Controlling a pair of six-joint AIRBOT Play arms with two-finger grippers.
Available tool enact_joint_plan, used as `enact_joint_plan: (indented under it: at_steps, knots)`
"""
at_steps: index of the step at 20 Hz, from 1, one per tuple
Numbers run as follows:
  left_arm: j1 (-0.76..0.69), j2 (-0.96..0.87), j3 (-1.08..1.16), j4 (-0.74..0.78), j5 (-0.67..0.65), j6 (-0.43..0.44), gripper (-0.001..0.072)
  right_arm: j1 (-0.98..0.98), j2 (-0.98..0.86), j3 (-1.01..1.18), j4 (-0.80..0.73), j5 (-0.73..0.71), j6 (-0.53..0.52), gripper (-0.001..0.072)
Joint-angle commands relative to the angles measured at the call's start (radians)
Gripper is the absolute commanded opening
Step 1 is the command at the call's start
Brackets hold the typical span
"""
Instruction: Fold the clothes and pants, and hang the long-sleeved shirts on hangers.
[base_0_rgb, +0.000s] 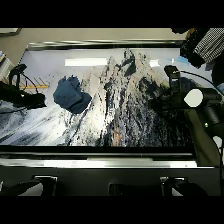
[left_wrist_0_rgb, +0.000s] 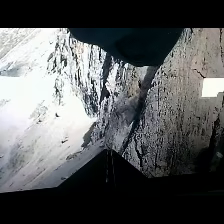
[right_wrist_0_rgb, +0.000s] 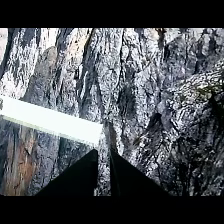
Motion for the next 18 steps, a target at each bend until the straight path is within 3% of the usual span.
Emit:
enact_joint_plan:
  at_steps: [1,2,4,5,6,7,14,15,16,17,18]
  knots:
    - [0.000,-0.011,0.000,0.037,0.088,-0.076,0.0048,0.001,0.001,0.001,0.001,0.000,0.000,0.0109]
    - [0.002,-0.029,0.001,0.082,0.144,-0.127,0.0050,0.001,0.001,0.001,0.001,0.001,0.001,0.0110]
    - [0.002,-0.097,0.005,0.128,0.232,-0.132,0.0075,0.001,0.001,0.001,0.001,0.006,0.001,0.0148]
    - [0.003,-0.150,0.005,0.131,0.261,-0.127,0.0350,0.001,0.001,0.001,0.001,0.017,0.000,0.0186]
    - [0.003,-0.201,0.005,0.130,0.283,-0.132,0.0708,0.001,0.001,0.001,0.001,0.026,0.001,0.0252]
    - [0.003,-0.253,0.008,0.128,0.311,-0.132,0.0714,0.001,0.001,0.001,0.000,0.033,0.001,0.0294]
    - [0.003,-0.540,0.111,-0.008,0.527,-0.132,0.0713,0.001,0.001,0.001,0.000,0.055,0.001,0.0300]
    - [0.003,-0.572,0.138,-0.032,0.520,-0.132,0.0691,0.001,0.001,0.001,0.000,0.053,0.001,0.0299]
    - [0.003,-0.597,0.164,-0.067,0.487,-0.132,0.0511,0.001,0.000,0.001,0.000,0.053,0.001,0.0299]
    - [0.003,-0.615,0.193,-0.105,0.420,-0.124,0.0092,0.001,0.000,0.001,0.000,0.055,0.004,0.0299]
    - [0.002,-0.617,0.213,-0.148,0.354,-0.084,0.0014,0.001,0.001,0.001,0.000,0.065,0.012,0.0297]
